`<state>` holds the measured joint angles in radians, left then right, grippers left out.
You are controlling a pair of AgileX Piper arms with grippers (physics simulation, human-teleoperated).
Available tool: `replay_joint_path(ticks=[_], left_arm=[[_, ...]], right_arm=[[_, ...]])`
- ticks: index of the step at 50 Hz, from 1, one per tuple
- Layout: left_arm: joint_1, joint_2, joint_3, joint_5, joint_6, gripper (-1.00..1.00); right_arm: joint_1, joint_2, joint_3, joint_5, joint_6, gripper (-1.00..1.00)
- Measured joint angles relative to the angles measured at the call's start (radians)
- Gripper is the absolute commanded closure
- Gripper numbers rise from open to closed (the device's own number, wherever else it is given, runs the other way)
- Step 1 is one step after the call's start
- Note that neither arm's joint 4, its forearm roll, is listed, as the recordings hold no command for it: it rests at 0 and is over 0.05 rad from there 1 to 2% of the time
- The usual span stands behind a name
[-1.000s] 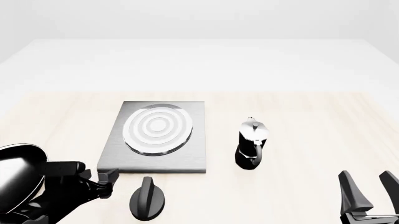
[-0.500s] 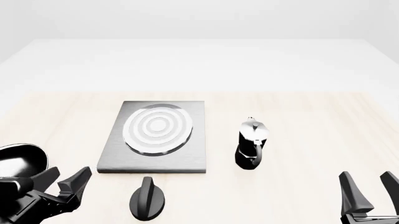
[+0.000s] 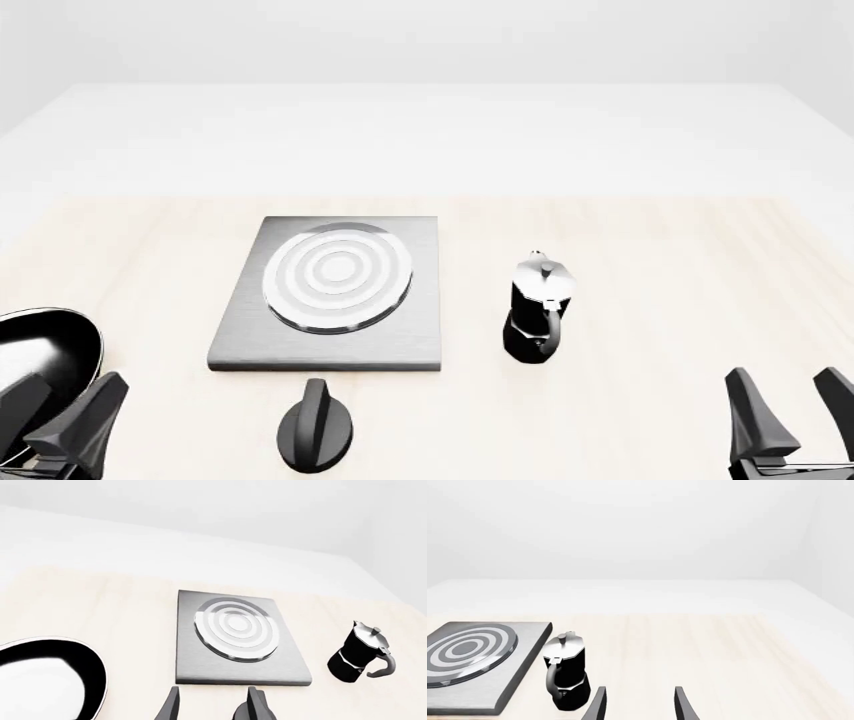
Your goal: Turn on the stove.
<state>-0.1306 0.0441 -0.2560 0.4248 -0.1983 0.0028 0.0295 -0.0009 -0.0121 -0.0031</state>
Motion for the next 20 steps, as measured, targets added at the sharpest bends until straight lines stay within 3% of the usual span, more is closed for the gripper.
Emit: replay_joint_path(ticks=[20], left_arm=[[0.013, -0.038, -0.002, -0.014, 0.035, -1.00]], right_arm=[[0.002, 0.005, 0.000, -0.001, -0.002, -1.00]])
